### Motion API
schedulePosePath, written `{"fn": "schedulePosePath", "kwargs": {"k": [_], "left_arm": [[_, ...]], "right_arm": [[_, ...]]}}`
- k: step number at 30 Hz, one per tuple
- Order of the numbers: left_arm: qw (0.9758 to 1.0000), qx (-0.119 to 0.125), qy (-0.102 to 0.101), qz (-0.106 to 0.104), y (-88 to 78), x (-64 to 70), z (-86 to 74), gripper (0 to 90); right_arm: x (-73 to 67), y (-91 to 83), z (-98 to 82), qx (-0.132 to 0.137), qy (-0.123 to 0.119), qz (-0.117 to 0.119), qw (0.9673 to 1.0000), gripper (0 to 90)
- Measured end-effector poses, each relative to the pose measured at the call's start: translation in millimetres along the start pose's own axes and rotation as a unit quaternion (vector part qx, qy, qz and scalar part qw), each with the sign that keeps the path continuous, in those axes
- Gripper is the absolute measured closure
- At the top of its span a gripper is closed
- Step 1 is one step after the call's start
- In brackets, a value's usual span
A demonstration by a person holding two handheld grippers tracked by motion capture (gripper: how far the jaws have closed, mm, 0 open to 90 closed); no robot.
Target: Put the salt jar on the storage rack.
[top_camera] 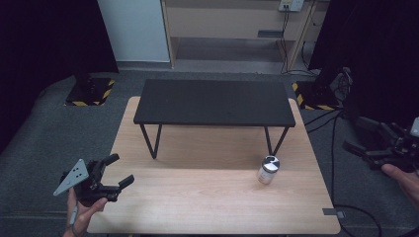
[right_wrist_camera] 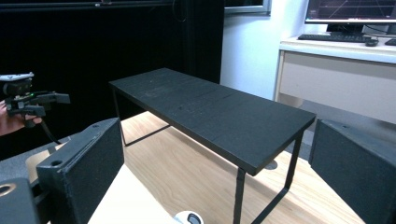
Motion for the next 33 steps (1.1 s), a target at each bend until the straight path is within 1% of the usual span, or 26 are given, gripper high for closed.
{"fn": "schedulePosePath", "kwargs": {"k": [4,8,9,12,16,18,21,23,24,25,26,27,28,33], "left_arm": [[1.0000,0.000,0.000,-0.002,-0.3,0.6,0.0,2.6],[1.0000,0.001,0.001,-0.002,-0.7,0.4,-0.1,2.7],[1.0000,0.001,0.001,-0.002,-0.6,0.5,0.0,2.6],[1.0000,-0.001,0.003,-0.003,0.2,0.8,0.3,2.7],[1.0000,-0.003,0.004,-0.005,0.5,1.1,0.5,2.7],[1.0000,-0.002,0.003,-0.005,0.4,1.0,0.3,2.7],[1.0000,-0.002,0.003,-0.004,0.2,0.8,0.3,2.7],[1.0000,-0.003,0.004,-0.004,0.3,0.9,0.4,2.7],[1.0000,-0.004,0.004,-0.005,0.4,1.0,0.5,2.7],[1.0000,-0.004,0.004,-0.005,0.4,1.0,0.5,2.7],[1.0000,-0.004,0.004,-0.005,0.5,1.0,0.4,2.7],[1.0000,-0.004,0.004,-0.006,0.6,1.1,0.4,2.7],[1.0000,-0.004,0.004,-0.006,0.7,1.0,0.4,2.7],[1.0000,-0.006,0.005,-0.006,1.0,1.0,0.3,2.7]], "right_arm": [[-1.7,3.7,-0.2,-0.004,0.000,0.002,1.0000,3.6],[-2.8,3.5,-0.8,-0.005,0.002,-0.007,1.0000,3.7],[-3.4,3.1,-2.8,-0.003,0.003,-0.014,0.9999,3.7],[-3.8,3.0,-5.2,-0.004,0.007,-0.020,0.9998,3.5],[-5.3,4.6,-14.4,-0.006,0.012,-0.035,0.9993,3.2],[-5.2,5.4,-16.4,-0.008,0.013,-0.036,0.9992,3.2],[-5.1,10.2,-26.0,-0.014,0.014,-0.042,0.9989,3.2],[-4.5,11.8,-28.7,-0.016,0.016,-0.042,0.9989,3.2],[-3.1,13.4,-31.0,-0.021,0.012,-0.038,0.9990,3.2],[-1.2,15.7,-33.7,-0.032,0.000,-0.032,0.9990,4.4],[0.9,18.3,-37.1,-0.036,-0.002,-0.028,0.9990,4.1],[2.7,19.9,-39.6,-0.036,0.000,-0.023,0.9991,4.1],[2.7,19.9,-39.6,-0.036,0.000,-0.023,0.9991,4.1],[11.0,30.8,-51.5,-0.046,-0.007,-0.001,0.9989,3.9]]}}
Point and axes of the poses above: each handheld gripper's, and its own axes: y roughly forward along the jaws, z roughly out of its top, x roughly to its right, the point moved 5 cm from there along y, roughly forward along the jaws, and after that the axes turned 15 degrees about z, right-handed, at the moved point
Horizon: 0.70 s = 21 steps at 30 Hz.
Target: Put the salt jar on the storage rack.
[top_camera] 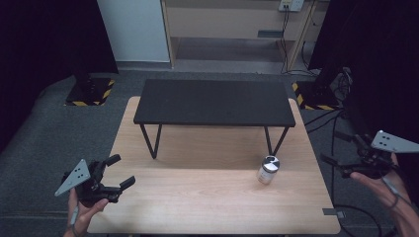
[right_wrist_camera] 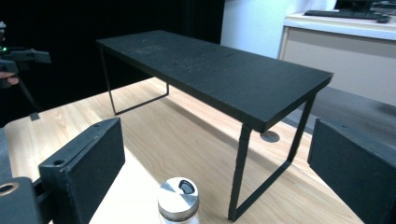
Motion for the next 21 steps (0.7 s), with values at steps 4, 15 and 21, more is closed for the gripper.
{"fn": "schedulePosePath", "kwargs": {"k": [4,15,21], "left_arm": [[1.0000,-0.002,0.000,0.000,0.4,0.0,-0.3,2.7],[1.0000,-0.005,0.002,0.001,0.7,0.2,-0.3,2.7],[1.0000,-0.004,0.002,0.001,0.2,-0.2,-0.2,2.7]], "right_arm": [[7.1,12.5,-14.2,-0.005,0.002,0.011,0.9999,3.9],[7.7,48.2,-47.6,-0.031,0.008,0.003,0.9995,4.0],[4.3,72.0,-68.7,-0.027,0.025,-0.012,0.9992,4.0]]}}
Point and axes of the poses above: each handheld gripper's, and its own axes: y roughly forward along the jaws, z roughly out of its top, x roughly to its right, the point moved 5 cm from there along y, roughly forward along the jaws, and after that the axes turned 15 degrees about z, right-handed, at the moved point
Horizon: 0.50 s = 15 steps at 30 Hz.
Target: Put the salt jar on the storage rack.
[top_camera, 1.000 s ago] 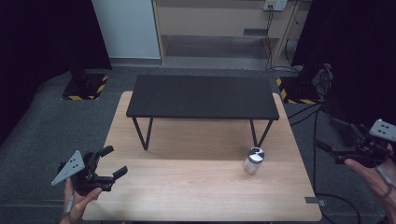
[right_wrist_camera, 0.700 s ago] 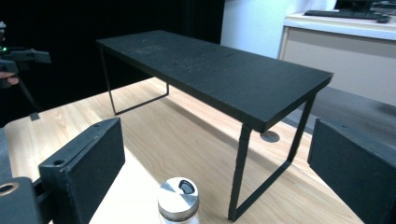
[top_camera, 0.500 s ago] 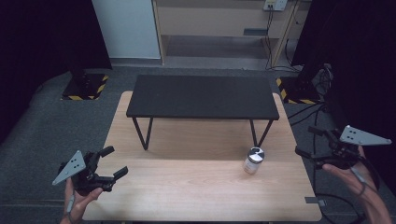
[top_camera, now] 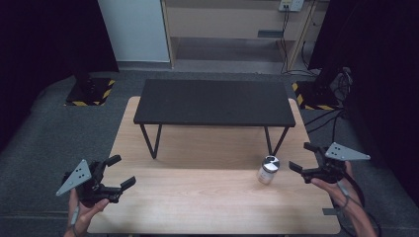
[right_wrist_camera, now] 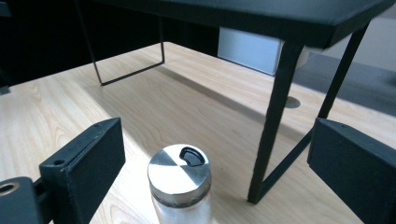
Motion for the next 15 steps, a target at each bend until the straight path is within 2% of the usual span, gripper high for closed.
{"fn": "schedulePosePath", "kwargs": {"k": [3,15], "left_arm": [[1.0000,0.000,0.000,0.000,-0.1,-0.2,0.0,2.7],[1.0000,0.001,0.000,0.001,-0.5,-0.1,-0.1,2.8]], "right_arm": [[-2.8,14.6,-9.5,-0.007,0.007,0.001,1.0000,4.2],[-4.8,51.6,-29.8,-0.036,0.025,0.012,0.9990,7.2]]}}
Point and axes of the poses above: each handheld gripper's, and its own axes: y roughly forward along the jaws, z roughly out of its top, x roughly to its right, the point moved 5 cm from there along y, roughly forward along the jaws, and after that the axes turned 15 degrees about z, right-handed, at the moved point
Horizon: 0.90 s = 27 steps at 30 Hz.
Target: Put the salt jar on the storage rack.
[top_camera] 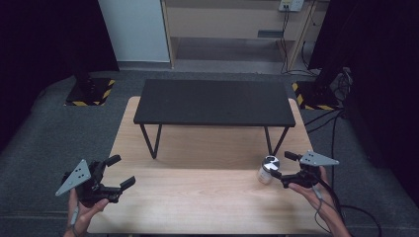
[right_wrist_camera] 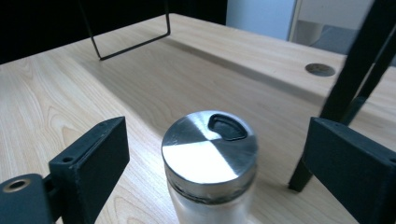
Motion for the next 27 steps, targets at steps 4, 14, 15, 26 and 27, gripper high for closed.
{"fn": "schedulePosePath", "kwargs": {"k": [4,14,15,26,27], "left_arm": [[1.0000,-0.002,0.002,-0.002,0.5,0.0,0.2,2.8],[1.0000,-0.002,0.002,-0.002,0.6,-0.2,0.3,2.8],[1.0000,-0.002,0.002,-0.002,0.7,-0.4,0.2,2.8],[1.0000,0.000,0.001,-0.001,0.0,-0.4,0.4,2.8],[1.0000,0.000,0.001,-0.001,0.0,-0.5,0.3,2.8]], "right_arm": [[1.1,9.4,-1.8,-0.013,0.003,0.002,0.9999,8.1],[7.7,23.7,-3.8,-0.038,0.006,0.004,0.9993,24.4],[7.8,24.8,-3.8,-0.039,0.005,0.006,0.9992,27.7],[-9.5,27.8,8.2,-0.064,-0.004,-0.034,0.9973,34.3],[-11.9,27.7,10.1,-0.067,-0.005,-0.034,0.9972,34.4]]}}
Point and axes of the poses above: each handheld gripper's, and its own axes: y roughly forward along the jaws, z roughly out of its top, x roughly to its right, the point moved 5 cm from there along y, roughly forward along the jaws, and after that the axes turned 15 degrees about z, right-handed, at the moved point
